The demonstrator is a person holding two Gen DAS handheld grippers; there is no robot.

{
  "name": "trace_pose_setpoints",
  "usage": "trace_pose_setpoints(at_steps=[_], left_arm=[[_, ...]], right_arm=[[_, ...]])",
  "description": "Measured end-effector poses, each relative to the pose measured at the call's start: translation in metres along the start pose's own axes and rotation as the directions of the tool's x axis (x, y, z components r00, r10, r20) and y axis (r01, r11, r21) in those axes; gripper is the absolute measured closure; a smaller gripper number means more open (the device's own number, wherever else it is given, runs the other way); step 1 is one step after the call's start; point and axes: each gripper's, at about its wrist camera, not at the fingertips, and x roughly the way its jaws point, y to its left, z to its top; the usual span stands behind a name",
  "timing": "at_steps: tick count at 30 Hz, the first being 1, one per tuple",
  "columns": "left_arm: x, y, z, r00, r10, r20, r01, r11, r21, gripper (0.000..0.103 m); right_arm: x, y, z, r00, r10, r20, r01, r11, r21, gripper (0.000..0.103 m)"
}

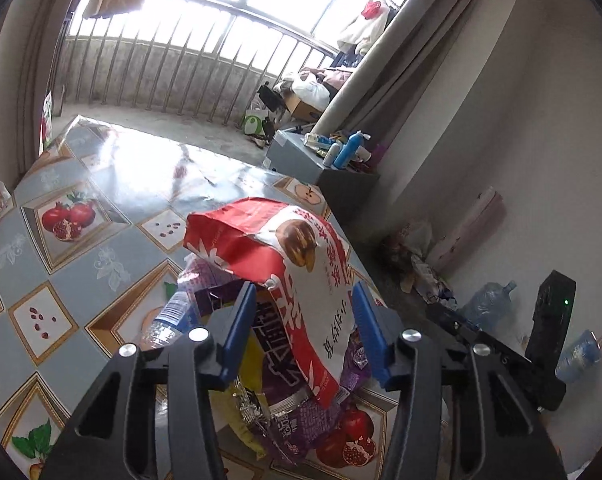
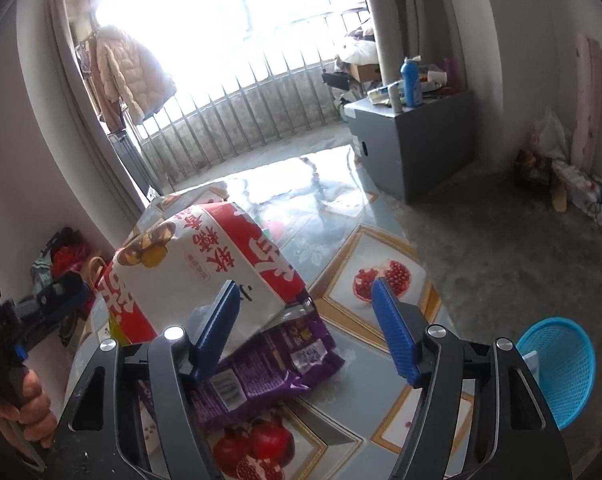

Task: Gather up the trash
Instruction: 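Grasp the red-white snack bag with the left tool while the right tool grasps the purple snack bag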

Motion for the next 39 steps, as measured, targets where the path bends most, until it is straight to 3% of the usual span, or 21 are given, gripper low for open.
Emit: trace_pose_setpoints(at_steps=[4, 10, 16, 19, 24, 28, 33, 39], left_arm=[[0.014, 0.008, -0.001, 1.000, -0.009, -0.028, 0.008, 0.999, -0.054, 0.065], [0.023, 0.022, -0.001, 0.999, -0.008, -0.037, 0.004, 0.993, -0.120, 0.071], [0.031, 0.031, -0.003, 0.998, 0.003, -0.062, -0.011, 0.991, -0.135, 0.093], [0.029, 0.030, -0.002, 0.999, 0.002, -0.046, -0.008, 0.991, -0.131, 0.094], [0.027, 0.029, -0.004, 0.999, 0.036, -0.037, -0.039, 0.994, -0.105, 0.096], [0.029, 0.030, -0.009, 0.997, 0.060, -0.041, -0.063, 0.994, -0.089, 0.096], [0.031, 0.036, -0.013, 0.996, 0.075, -0.056, -0.080, 0.992, -0.093, 0.096], [0.034, 0.037, -0.016, 0.994, 0.082, -0.065, -0.088, 0.992, -0.091, 0.097]], right_arm=[[0.015, -0.007, 0.002, 0.994, 0.081, -0.071, -0.074, 0.992, 0.100, 0.056], [0.008, -0.026, -0.034, 0.977, 0.141, -0.160, -0.105, 0.971, 0.216, 0.061], [0.018, -0.047, -0.080, 0.923, 0.263, -0.280, -0.139, 0.909, 0.393, 0.066], [0.022, -0.047, -0.089, 0.899, 0.340, -0.277, -0.185, 0.867, 0.463, 0.068], [0.026, -0.030, -0.097, 0.856, 0.420, -0.301, -0.237, 0.837, 0.494, 0.068], [0.031, -0.023, -0.098, 0.837, 0.454, -0.304, -0.256, 0.818, 0.516, 0.068], [0.034, -0.018, -0.091, 0.843, 0.456, -0.286, -0.254, 0.806, 0.535, 0.069], [0.033, -0.032, -0.088, 0.861, 0.450, -0.239, -0.235, 0.767, 0.597, 0.080]])
